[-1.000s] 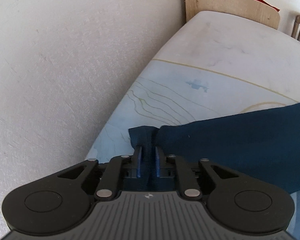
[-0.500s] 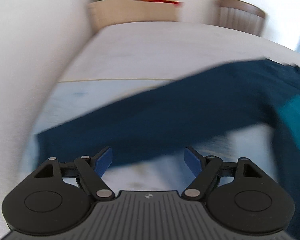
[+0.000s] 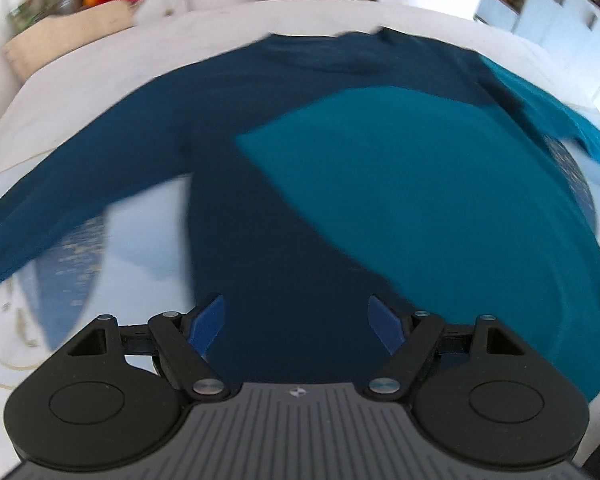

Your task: Fold clothes

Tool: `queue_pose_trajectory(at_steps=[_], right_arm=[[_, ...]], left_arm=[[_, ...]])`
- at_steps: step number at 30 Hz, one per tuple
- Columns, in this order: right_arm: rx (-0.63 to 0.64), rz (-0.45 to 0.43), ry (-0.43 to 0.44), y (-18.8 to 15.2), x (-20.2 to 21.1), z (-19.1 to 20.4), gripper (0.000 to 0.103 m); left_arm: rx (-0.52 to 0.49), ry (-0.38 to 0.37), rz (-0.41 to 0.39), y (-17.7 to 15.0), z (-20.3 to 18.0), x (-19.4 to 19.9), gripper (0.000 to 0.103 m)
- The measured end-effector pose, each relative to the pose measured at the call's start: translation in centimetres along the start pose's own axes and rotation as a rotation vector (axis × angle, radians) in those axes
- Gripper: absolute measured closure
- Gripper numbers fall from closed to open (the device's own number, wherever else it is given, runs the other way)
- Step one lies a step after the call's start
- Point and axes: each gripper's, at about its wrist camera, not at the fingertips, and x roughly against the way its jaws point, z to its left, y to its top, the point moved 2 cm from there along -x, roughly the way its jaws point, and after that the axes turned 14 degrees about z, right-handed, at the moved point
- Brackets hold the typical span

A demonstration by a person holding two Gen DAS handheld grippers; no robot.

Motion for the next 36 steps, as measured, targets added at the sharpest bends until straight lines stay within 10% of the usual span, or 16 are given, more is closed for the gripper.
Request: queue_pose_trajectory(at_steps=[15, 27, 36], right_arm=[[-0.097, 0.069, 0.068, 6.8, -5.4, -4.4, 0.000], [0.139, 0.086, -0.066, 6.5, -4.9, -0.2, 0.000], [0.199, -0.053, 0.268, 9.3, 4.0, 7.0, 0.000]], left_arm=[[0.016, 0.035, 0.034, 0.9, -6.2, 0.7, 0.025], [0.009, 0.033, 0.023, 1.1, -6.8, 1.3, 0.025], [-0.033, -0.014, -0.001, 1.8, -6.6, 1.1, 0.025]])
